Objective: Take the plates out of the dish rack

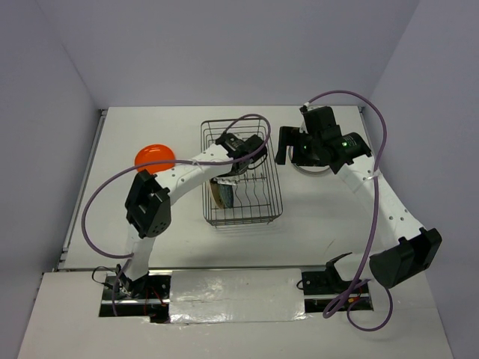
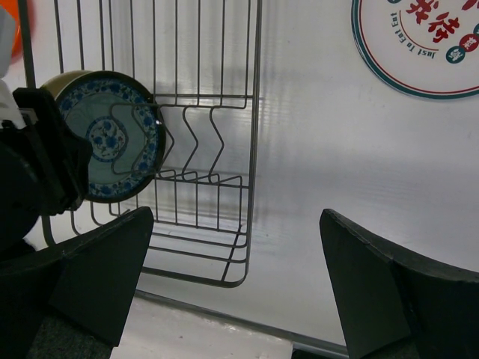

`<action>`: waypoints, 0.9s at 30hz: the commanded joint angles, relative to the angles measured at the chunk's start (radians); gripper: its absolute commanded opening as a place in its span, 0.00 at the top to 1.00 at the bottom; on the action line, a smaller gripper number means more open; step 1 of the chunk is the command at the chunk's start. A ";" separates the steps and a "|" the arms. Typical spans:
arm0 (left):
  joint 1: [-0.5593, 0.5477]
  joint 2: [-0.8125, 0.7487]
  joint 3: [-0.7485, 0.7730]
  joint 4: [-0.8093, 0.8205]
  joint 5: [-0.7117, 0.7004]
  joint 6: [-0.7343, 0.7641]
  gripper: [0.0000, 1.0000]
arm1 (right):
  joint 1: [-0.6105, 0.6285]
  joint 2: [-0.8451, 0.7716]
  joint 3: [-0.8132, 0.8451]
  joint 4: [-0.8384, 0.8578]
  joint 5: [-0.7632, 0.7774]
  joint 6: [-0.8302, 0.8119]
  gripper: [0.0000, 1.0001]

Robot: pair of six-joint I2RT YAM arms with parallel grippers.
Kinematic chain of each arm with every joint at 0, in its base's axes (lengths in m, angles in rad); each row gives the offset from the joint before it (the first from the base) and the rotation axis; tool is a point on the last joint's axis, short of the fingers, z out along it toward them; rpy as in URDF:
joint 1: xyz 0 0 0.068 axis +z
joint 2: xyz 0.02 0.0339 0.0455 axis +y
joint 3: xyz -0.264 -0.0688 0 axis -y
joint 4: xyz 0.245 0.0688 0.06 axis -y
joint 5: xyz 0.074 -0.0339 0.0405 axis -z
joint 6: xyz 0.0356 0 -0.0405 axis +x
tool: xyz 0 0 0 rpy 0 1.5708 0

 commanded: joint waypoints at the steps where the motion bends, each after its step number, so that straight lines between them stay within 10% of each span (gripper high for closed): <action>1: 0.014 -0.018 -0.055 0.046 0.012 0.000 0.53 | 0.002 -0.019 0.012 -0.001 0.001 -0.004 0.00; 9: -0.003 -0.053 0.063 -0.011 0.012 0.003 0.89 | 0.002 -0.013 0.033 -0.013 0.029 -0.007 0.00; 19: 0.025 -0.135 0.395 -0.100 -0.038 0.108 1.00 | 0.002 0.002 0.045 -0.009 0.021 0.000 0.00; 23: 0.168 -0.262 0.237 0.038 -0.089 0.129 1.00 | 0.001 0.010 0.047 -0.004 0.001 0.007 0.00; 27: 0.500 -0.470 -0.106 0.372 0.165 0.156 0.98 | 0.001 0.002 0.021 0.031 -0.032 0.023 0.00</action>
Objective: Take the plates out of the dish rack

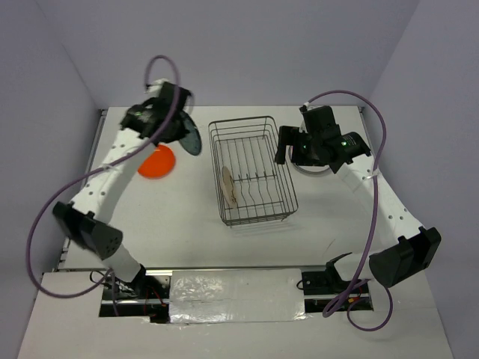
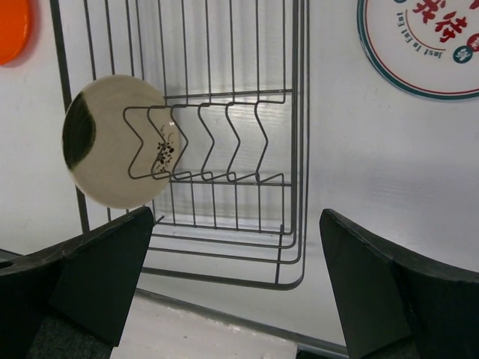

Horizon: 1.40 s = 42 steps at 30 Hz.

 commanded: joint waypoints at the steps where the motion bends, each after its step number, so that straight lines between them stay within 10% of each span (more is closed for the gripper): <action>1: 0.308 -0.138 -0.332 0.327 0.312 0.030 0.99 | -0.001 -0.015 0.008 0.043 -0.046 0.017 0.00; 8: 0.743 -0.058 -0.736 0.930 0.756 -0.088 0.98 | -0.005 -0.056 -0.055 0.094 -0.126 0.030 0.00; 15: 0.776 0.056 -0.754 0.961 0.791 -0.067 0.78 | -0.005 -0.086 -0.080 0.069 -0.113 -0.012 0.00; 22: 0.764 0.066 -0.756 0.763 0.644 -0.064 0.01 | 0.181 0.041 0.026 0.016 -0.102 -0.027 0.00; 31: 0.687 -0.057 -0.567 0.276 0.415 0.082 0.01 | 0.447 0.399 0.328 -0.047 0.166 0.157 0.15; 38: 0.660 -0.218 -0.615 0.205 0.510 0.197 0.01 | 0.487 0.602 0.371 -0.030 0.238 0.182 0.24; 42: 0.655 -0.339 -0.669 0.202 0.535 0.243 0.00 | 0.513 0.641 0.397 -0.029 0.281 0.191 0.58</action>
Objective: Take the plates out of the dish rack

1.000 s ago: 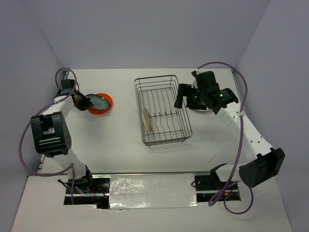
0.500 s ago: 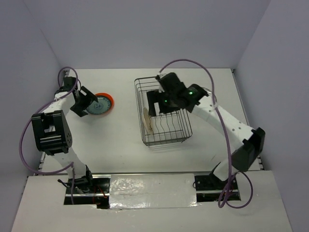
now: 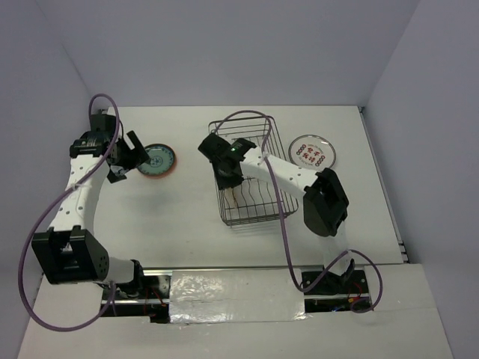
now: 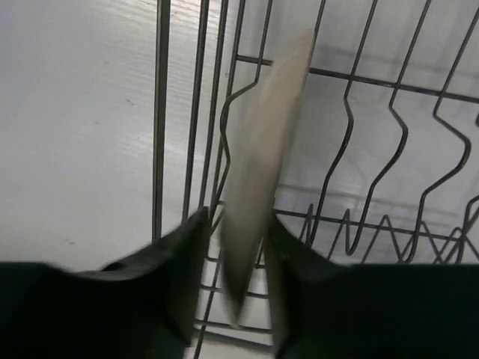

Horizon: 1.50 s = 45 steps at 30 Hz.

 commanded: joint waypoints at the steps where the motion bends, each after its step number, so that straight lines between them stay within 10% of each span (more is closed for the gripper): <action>1: -0.004 -0.077 -0.030 -0.057 0.028 0.080 0.01 | 0.032 -0.010 0.058 0.006 0.079 0.027 0.66; 3: -0.005 -0.090 -0.035 -0.077 0.050 0.099 0.00 | 0.032 -0.015 0.067 0.007 0.081 0.028 0.83; 10: -0.005 -0.104 0.040 -0.072 0.235 0.083 0.00 | 0.069 -0.140 0.217 -0.037 0.052 0.045 0.87; 18: -0.027 -0.076 0.007 0.407 0.904 -0.390 0.01 | 0.106 -0.283 0.267 -0.063 -0.272 -0.429 0.98; 30: -0.088 -0.104 -0.022 0.243 0.795 -0.403 0.01 | 0.400 -0.228 0.056 -0.032 0.519 -0.909 1.00; 38: -0.108 -0.062 -0.044 0.028 0.645 -0.228 0.06 | 0.426 -0.105 0.173 0.035 0.582 -0.940 1.00; 45: -0.165 -0.021 -0.026 0.050 0.691 -0.210 0.38 | 0.449 -0.018 0.260 0.136 0.599 -0.981 1.00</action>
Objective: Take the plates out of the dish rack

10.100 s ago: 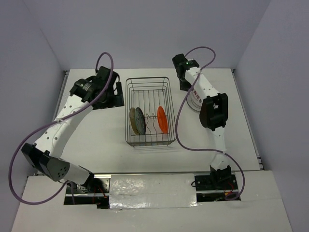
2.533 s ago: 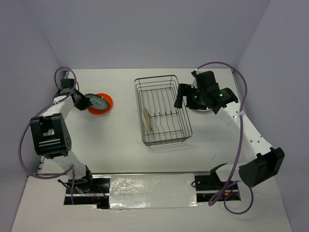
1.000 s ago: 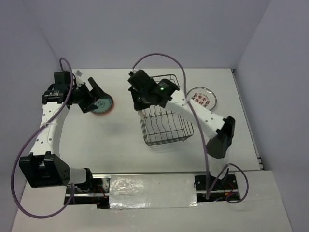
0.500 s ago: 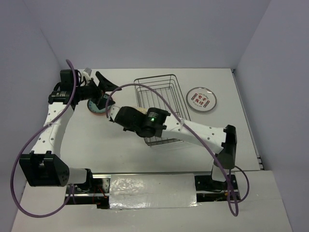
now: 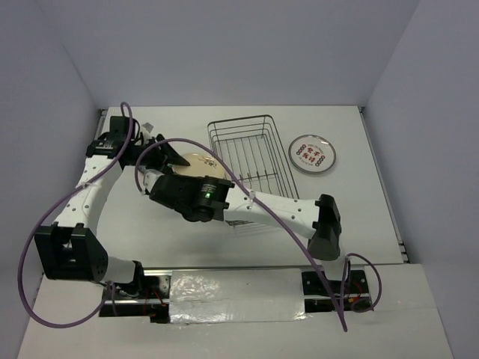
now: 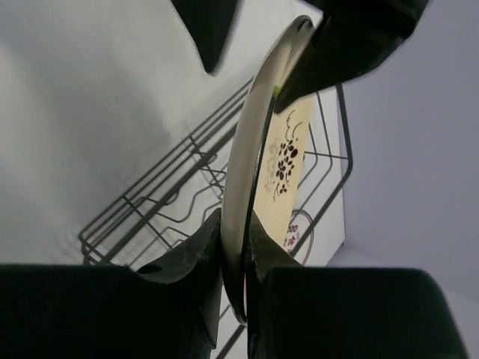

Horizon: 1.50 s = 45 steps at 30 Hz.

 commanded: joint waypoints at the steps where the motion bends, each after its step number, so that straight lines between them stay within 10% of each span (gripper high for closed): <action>1: -0.039 0.016 0.050 -0.018 0.023 0.054 0.48 | 0.014 0.036 0.089 0.121 0.075 -0.045 1.00; 2: -0.039 0.021 0.059 -0.038 0.016 0.062 0.77 | 0.011 0.054 0.110 0.147 0.082 -0.047 1.00; 5: -0.031 0.019 0.076 -0.038 0.000 0.062 1.00 | -0.005 0.081 0.152 0.135 0.066 -0.001 0.94; 9: 0.047 -0.023 0.102 -0.037 -0.185 0.053 1.00 | -0.051 0.049 0.193 0.066 -0.026 0.185 0.00; 18: 0.205 0.102 0.071 0.231 -0.593 0.128 1.00 | -0.176 -0.455 -0.207 0.134 -0.233 0.588 0.00; 29: 0.231 0.421 0.174 0.406 -0.528 0.134 0.94 | -0.216 -0.721 -0.322 -0.001 -0.211 0.634 0.00; 32: 0.233 0.469 0.220 0.379 -0.540 0.131 0.70 | -0.218 -0.758 -0.354 -0.016 -0.211 0.642 0.00; 36: 0.231 0.483 0.263 0.266 -0.630 0.119 0.01 | -0.216 -0.778 -0.384 -0.029 -0.221 0.648 0.00; 45: 0.211 0.555 0.517 -0.142 -0.793 0.180 0.01 | -0.358 -0.761 -0.380 -0.076 -0.319 0.717 0.00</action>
